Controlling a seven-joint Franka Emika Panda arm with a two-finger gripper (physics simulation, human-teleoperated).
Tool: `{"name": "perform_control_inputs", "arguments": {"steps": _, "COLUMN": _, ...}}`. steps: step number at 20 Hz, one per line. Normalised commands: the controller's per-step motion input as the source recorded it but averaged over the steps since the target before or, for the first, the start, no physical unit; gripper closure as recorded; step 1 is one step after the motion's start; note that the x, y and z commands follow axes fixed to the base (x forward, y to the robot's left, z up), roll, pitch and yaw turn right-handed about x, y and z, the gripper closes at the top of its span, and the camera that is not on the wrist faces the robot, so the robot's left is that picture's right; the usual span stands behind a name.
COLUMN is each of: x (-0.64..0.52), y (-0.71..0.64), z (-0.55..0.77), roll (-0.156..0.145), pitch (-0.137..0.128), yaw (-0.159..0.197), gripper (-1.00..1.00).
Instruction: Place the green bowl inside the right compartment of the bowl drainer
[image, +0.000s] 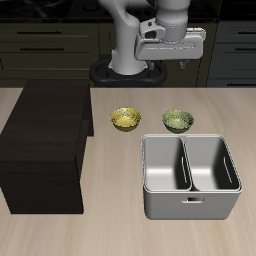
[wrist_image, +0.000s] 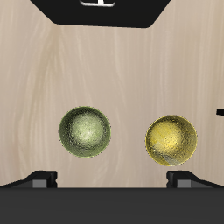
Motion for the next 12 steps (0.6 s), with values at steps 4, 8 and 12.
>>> {"name": "perform_control_inputs", "arguments": {"steps": 4, "x": 0.02, "y": 0.29, "z": 0.03, "roll": -0.005, "pitch": 0.007, "yaw": -0.005, "gripper": -1.00}}
{"name": "perform_control_inputs", "arguments": {"steps": 8, "x": 0.05, "y": 0.32, "z": 0.03, "roll": -0.031, "pitch": -0.021, "yaw": -0.012, "gripper": -1.00}}
{"name": "perform_control_inputs", "arguments": {"steps": 12, "x": 0.10, "y": 0.25, "z": -0.05, "roll": -0.036, "pitch": 0.000, "yaw": 0.018, "gripper": -1.00}}
